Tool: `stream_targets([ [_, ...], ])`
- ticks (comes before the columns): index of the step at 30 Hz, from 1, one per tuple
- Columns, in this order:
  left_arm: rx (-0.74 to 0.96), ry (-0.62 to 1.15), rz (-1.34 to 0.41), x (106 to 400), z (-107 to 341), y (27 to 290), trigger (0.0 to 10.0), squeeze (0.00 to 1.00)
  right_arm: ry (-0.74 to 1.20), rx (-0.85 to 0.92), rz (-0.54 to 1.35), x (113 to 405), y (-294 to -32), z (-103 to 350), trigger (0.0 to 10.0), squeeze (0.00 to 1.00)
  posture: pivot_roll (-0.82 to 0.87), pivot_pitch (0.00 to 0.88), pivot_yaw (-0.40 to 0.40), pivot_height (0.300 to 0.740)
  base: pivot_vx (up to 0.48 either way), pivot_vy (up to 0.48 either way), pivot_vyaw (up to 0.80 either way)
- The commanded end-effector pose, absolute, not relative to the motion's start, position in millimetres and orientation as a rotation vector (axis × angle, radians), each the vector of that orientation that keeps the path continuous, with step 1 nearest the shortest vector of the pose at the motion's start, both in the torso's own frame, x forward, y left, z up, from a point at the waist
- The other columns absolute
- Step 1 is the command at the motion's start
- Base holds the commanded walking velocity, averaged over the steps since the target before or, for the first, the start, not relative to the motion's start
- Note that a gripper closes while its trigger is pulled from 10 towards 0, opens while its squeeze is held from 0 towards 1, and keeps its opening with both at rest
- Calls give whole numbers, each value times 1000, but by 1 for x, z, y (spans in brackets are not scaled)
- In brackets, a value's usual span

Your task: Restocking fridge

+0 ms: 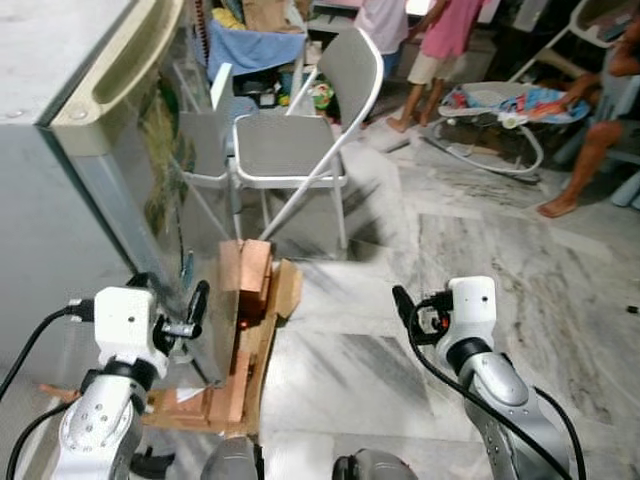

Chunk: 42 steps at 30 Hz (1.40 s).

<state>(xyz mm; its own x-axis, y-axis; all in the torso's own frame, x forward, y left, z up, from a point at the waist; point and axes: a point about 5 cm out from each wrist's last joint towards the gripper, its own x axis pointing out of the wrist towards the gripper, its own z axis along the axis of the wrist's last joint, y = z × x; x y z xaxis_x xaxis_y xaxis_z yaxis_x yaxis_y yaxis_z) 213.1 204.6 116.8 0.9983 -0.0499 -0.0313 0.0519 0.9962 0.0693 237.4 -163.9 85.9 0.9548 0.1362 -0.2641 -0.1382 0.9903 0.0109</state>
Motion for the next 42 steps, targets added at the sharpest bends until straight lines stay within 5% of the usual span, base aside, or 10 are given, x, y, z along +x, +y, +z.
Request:
stream_targets([
  [1, 72, 52, -57, 213, 113, 207, 10000, 0, 271, -12, 126, 238, -167, 86, 10000, 0, 93, 132, -65, 740, 0, 0, 0],
  [19, 100, -11, -216, 278, 121, 183, 10000, 0, 311, -23, 73, 234, -175, 86, 10000, 0, 59, 123, -56, 740, 0, 0, 0],
  [23, 104, -93, -412, 290, 142, 139, 10000, 0, 315, -21, 68, 228, -176, 85, 10000, 0, 67, 119, -57, 740, 0, 0, 0],
  [25, 83, -189, -651, 291, 172, 81, 10000, 0, 313, -25, 67, 221, -177, 84, 10000, 0, 66, 107, -57, 740, 0, 0, 0],
  [29, 39, -234, -764, 286, 187, 52, 10000, 0, 310, -28, 48, 219, -179, 84, 10000, 0, 61, 104, -55, 740, 0, 0, 0],
  [31, -71, -251, -958, 267, 200, 17, 10000, 0, 284, -36, 2, 219, -183, 89, 10000, 0, 47, 93, -43, 740, 0, 0, 0],
  [34, -71, -250, -942, 267, 198, 15, 10000, 0, 277, -42, -13, 218, -183, 89, 10000, 0, 47, 90, -40, 740, 0, 0, 0],
  [42, -9, -202, -621, 301, 179, 73, 10000, 0, 238, -28, -38, 227, -183, 92, 10000, 0, 62, 54, -31, 740, 0, 0, 0],
])
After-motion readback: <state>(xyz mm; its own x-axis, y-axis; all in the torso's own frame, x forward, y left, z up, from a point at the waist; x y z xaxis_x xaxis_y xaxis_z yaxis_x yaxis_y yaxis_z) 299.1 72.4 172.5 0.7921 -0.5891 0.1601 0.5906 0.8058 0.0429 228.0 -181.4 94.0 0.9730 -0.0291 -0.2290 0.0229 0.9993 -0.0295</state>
